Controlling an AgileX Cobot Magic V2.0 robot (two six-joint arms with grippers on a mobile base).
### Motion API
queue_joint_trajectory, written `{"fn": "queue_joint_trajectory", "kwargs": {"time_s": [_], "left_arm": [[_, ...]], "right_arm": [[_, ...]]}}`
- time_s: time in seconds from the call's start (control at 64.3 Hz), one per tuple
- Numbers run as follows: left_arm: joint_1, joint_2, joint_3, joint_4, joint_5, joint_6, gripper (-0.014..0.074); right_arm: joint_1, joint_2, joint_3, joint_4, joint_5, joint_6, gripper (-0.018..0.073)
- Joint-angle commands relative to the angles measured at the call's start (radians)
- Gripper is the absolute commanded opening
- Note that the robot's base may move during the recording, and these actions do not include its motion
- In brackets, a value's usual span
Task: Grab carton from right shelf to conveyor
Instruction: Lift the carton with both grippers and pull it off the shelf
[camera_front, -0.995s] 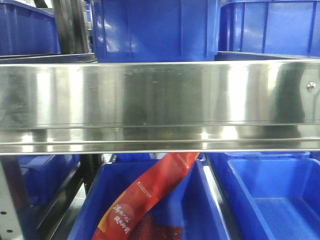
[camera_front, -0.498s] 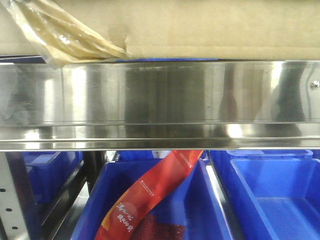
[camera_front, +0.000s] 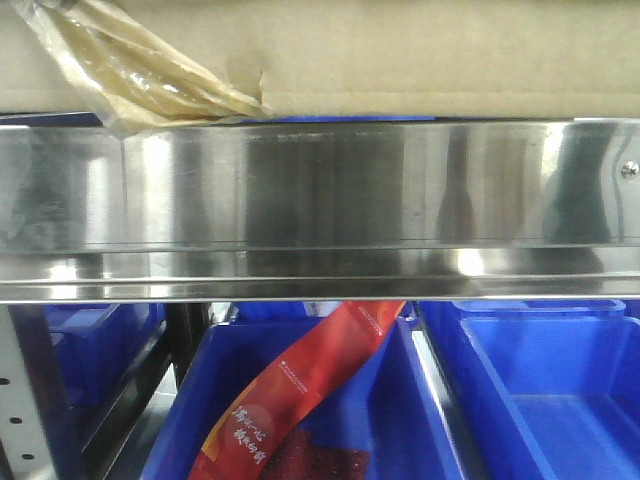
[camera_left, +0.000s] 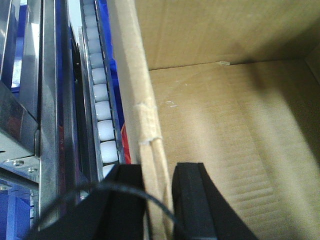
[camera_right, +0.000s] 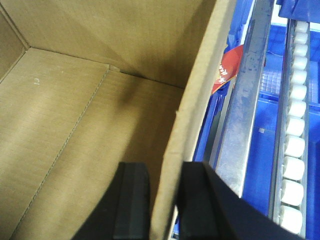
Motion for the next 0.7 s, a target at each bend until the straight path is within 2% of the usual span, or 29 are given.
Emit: {"fn": "queue_joint_trajectory", "kwargs": {"time_s": [0.0, 0.684], "left_arm": [[-0.002, -0.013, -0.003, -0.011, -0.036, 0.005, -0.0017], [-0.002, -0.013, -0.003, -0.007, -0.036, 0.005, -0.0017]], "right_arm": [[0.002, -0.02, -0.005, 0.006, -0.037, -0.041, -0.0067], [0.002, -0.02, -0.005, 0.006, -0.037, -0.041, -0.0067]]}}
